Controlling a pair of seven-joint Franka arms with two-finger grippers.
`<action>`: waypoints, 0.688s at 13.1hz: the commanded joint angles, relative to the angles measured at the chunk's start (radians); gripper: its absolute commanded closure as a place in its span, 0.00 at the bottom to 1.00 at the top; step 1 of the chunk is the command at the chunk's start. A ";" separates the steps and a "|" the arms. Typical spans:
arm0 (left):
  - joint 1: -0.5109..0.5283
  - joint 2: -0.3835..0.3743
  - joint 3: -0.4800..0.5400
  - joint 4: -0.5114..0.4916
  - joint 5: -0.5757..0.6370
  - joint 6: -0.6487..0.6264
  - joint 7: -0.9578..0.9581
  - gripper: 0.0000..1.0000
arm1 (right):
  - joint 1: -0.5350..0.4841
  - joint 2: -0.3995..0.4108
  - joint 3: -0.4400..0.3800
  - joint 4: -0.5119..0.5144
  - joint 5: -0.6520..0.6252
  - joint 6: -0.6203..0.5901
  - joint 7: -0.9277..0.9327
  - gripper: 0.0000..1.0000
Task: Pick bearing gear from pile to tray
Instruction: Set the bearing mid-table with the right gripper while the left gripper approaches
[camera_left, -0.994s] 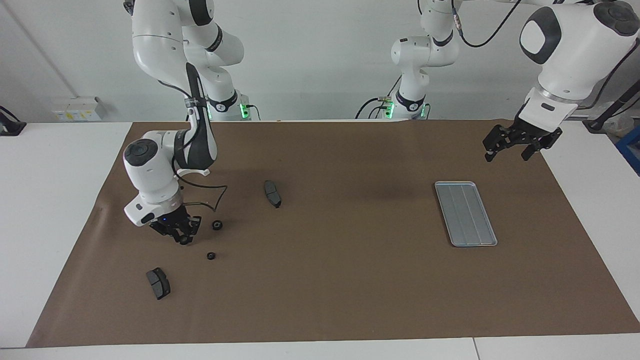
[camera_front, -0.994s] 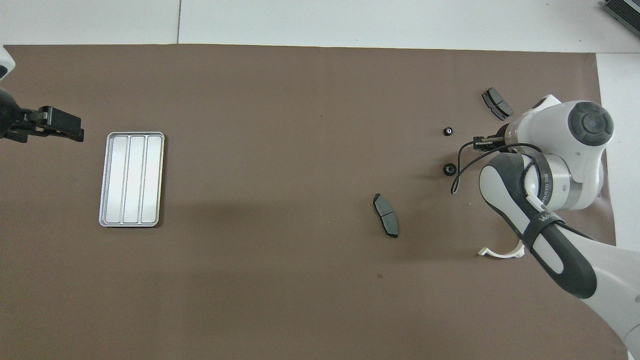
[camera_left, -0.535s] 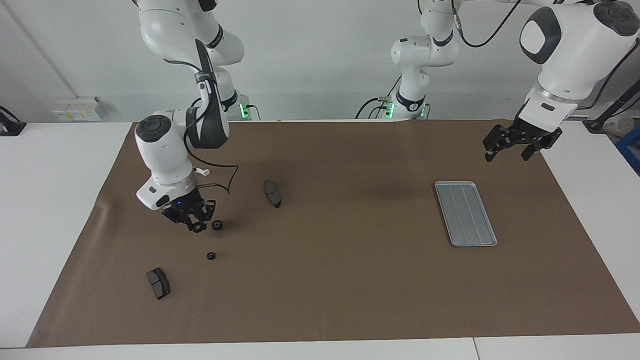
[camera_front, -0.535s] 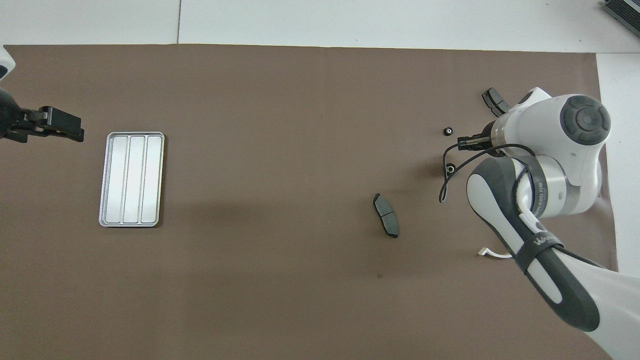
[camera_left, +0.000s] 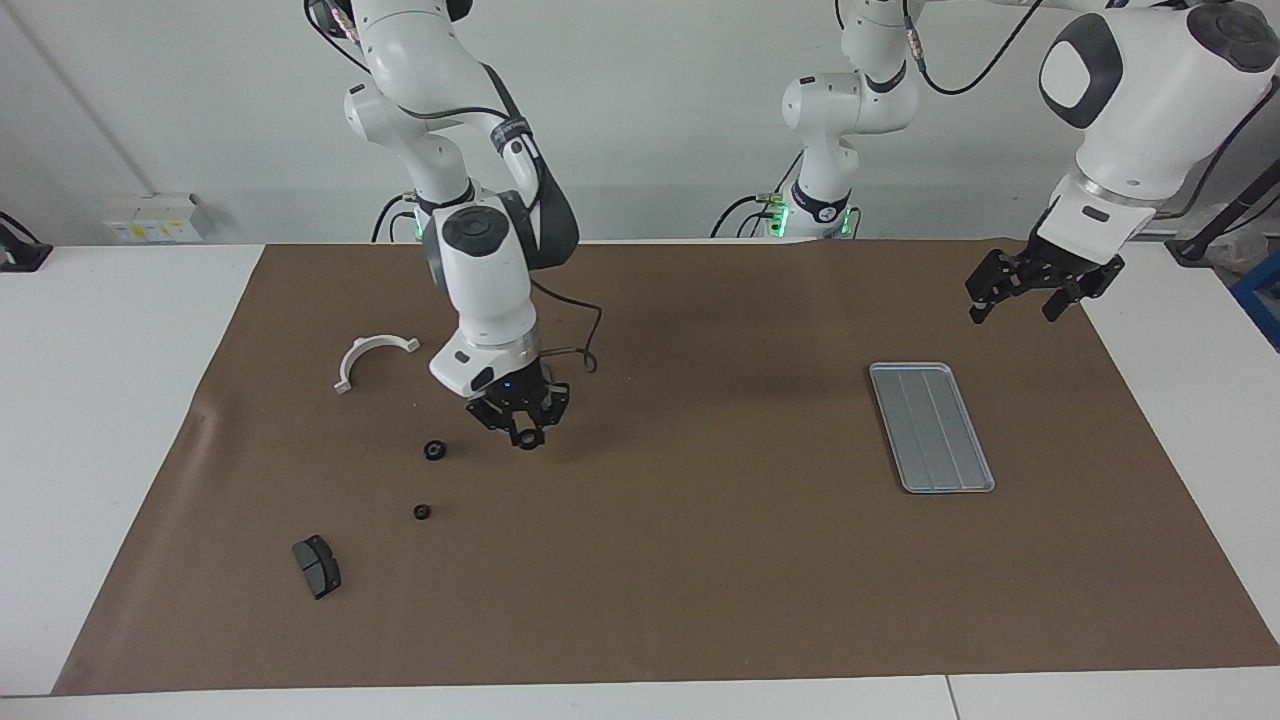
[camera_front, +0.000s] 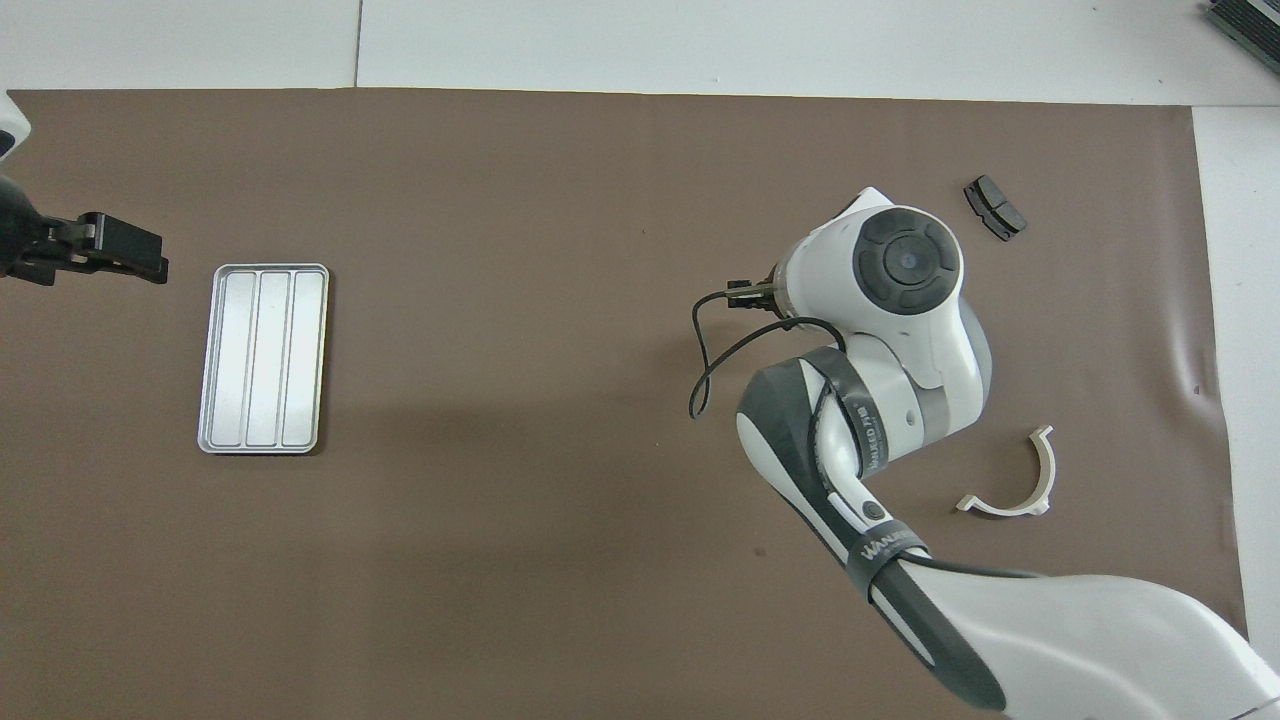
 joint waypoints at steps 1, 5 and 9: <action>0.000 -0.031 0.004 -0.038 -0.010 0.007 0.012 0.00 | 0.057 0.155 -0.002 0.223 -0.062 -0.103 0.130 1.00; -0.036 -0.046 -0.009 -0.065 -0.012 0.001 -0.005 0.00 | 0.124 0.261 -0.002 0.344 -0.073 -0.151 0.219 1.00; -0.209 -0.080 -0.009 -0.174 -0.012 0.163 -0.231 0.00 | 0.160 0.301 -0.002 0.377 -0.067 -0.149 0.236 1.00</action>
